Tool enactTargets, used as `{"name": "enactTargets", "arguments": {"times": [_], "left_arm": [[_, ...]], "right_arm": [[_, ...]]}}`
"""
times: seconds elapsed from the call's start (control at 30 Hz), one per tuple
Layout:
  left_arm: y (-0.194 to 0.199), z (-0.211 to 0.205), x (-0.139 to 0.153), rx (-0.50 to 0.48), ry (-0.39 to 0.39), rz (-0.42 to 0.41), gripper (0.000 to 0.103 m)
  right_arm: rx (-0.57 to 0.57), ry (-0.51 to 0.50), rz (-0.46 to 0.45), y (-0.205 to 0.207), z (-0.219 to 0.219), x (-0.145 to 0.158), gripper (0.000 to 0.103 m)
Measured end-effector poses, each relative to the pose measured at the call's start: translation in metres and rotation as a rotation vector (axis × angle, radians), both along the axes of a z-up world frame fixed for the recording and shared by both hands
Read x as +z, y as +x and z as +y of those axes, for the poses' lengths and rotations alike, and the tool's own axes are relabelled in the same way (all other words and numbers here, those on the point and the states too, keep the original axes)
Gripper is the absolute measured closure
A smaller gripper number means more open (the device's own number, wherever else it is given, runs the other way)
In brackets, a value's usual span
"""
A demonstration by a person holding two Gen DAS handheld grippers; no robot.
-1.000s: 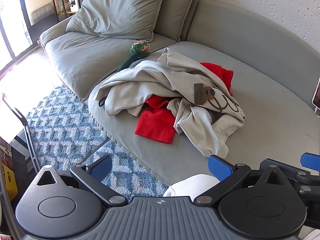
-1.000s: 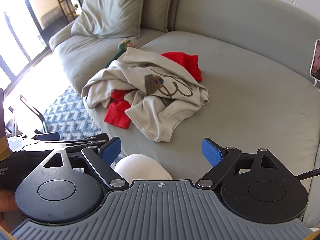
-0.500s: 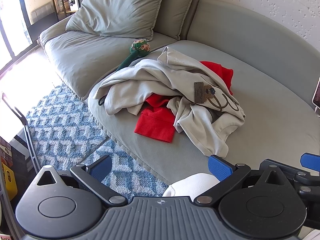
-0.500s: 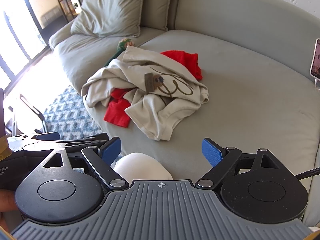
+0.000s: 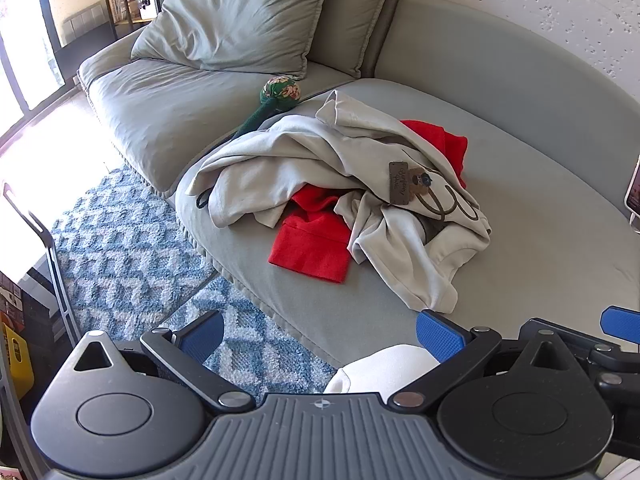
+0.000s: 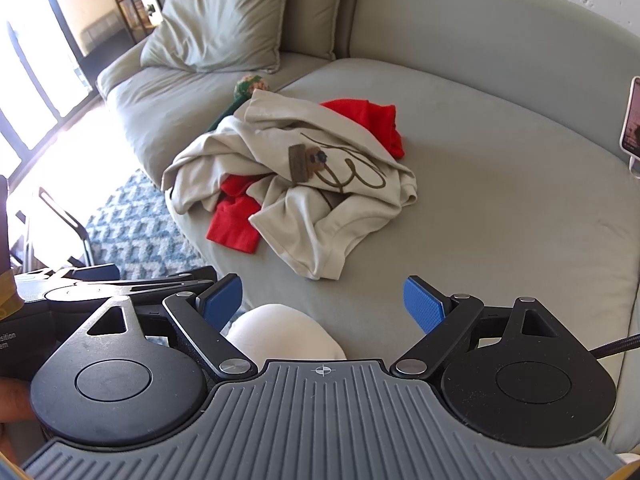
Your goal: Fold clothes
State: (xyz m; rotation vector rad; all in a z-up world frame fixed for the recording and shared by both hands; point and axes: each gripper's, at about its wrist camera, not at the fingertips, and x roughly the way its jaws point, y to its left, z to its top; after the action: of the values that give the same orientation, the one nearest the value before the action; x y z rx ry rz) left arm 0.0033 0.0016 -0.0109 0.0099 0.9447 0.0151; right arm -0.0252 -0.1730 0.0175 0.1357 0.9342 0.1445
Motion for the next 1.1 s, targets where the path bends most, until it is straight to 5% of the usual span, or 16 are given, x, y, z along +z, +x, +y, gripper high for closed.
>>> {"name": "enactTargets", "arguments": {"times": [0.67, 0.87, 0.93, 1.1], "left_arm": [[0.015, 0.031, -0.023, 0.098, -0.025, 0.027, 0.001], [0.025, 0.050, -0.033, 0.139, -0.071, -0.011, 0.015], [0.030, 0.050, -0.039, 0.112, -0.124, -0.017, 0.022], [0.054, 0.048, -0.071, 0.040, -0.447, 0.018, 0.031]], "right_arm": [[-0.008, -0.038, 0.027, 0.021, -0.001, -0.012, 0.014], [-0.009, -0.058, -0.030, 0.051, -0.009, -0.036, 0.014], [-0.026, -0.055, -0.059, 0.063, -0.014, -0.052, 0.017], [-0.075, -0.003, -0.050, 0.081, -0.027, -0.077, 0.029]]}}
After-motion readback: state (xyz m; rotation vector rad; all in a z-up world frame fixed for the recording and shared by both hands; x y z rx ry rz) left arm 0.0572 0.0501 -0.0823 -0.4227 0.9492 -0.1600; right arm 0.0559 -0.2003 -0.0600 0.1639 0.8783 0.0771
